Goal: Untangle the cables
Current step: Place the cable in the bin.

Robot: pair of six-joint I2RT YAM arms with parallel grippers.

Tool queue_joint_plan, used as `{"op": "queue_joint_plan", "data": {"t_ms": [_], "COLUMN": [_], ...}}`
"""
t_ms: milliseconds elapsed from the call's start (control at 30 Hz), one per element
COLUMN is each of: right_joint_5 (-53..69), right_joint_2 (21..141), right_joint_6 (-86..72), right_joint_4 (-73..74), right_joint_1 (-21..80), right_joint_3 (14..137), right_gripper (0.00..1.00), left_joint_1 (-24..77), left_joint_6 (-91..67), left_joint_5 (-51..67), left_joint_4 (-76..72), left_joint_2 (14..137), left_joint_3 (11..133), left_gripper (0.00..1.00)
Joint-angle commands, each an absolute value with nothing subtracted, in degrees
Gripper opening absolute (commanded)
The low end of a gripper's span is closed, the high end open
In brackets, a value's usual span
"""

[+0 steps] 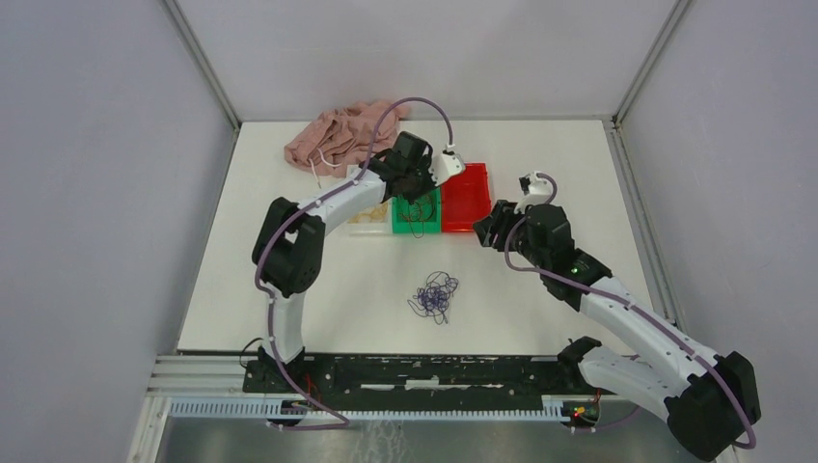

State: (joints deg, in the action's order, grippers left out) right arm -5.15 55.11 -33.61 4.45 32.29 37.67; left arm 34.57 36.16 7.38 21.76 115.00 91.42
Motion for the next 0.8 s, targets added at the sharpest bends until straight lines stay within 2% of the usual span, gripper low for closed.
{"op": "queue_joint_plan", "data": {"t_ms": [0, 100, 133, 200, 267, 400, 567, 667, 767], "right_joint_5": [-4.2, -2.5, -2.0, -1.2, -0.8, 0.3, 1.7, 2.7, 3.4], "right_joint_2": [54.7, 55.4, 55.6, 55.8, 56.1, 56.7, 58.1, 59.3, 59.8], "right_joint_6": [-35.1, -35.9, -36.0, -36.1, -36.0, -35.9, -36.3, -36.4, -36.6], "right_joint_4": [3.3, 3.1, 3.1, 3.2, 3.7, 4.9, 5.4, 5.6, 5.8], "right_joint_1": [30.7, 29.5, 29.2, 28.8, 28.4, 27.6, 26.8, 26.6, 26.4], "right_joint_3": [39.4, 40.0, 40.3, 40.7, 41.2, 42.6, 44.2, 45.4, 46.1], "right_gripper": [0.55, 0.55, 0.55, 0.55, 0.55, 0.55, 0.56, 0.56, 0.56], "left_joint_1": [34.4, 34.5, 34.5, 34.4, 34.3, 34.2, 34.1, 33.6, 31.8], "left_joint_6": [33.8, 34.0, 34.1, 33.9, 33.4, 30.9, 31.0, 31.4, 30.7], "left_joint_5": [6.5, 5.4, 5.2, 5.8, 7.9, 12.5, 18.9, 22.3, 20.7], "left_joint_4": [22.9, 22.2, 22.5, 24.0, 27.9, 38.4, 46.7, 51.9, 50.3], "left_joint_2": [115.0, 115.0, 115.0, 114.9, 114.8, 114.8, 111.0, 109.8, 109.1], "left_joint_3": [91.8, 90.7, 91.1, 92.7, 95.9, 104.5, 107.9, 110.5, 111.1], "left_gripper": [0.09, 0.15, 0.2, 0.4, 0.5, 0.63, 0.88, 0.94, 0.93]}}
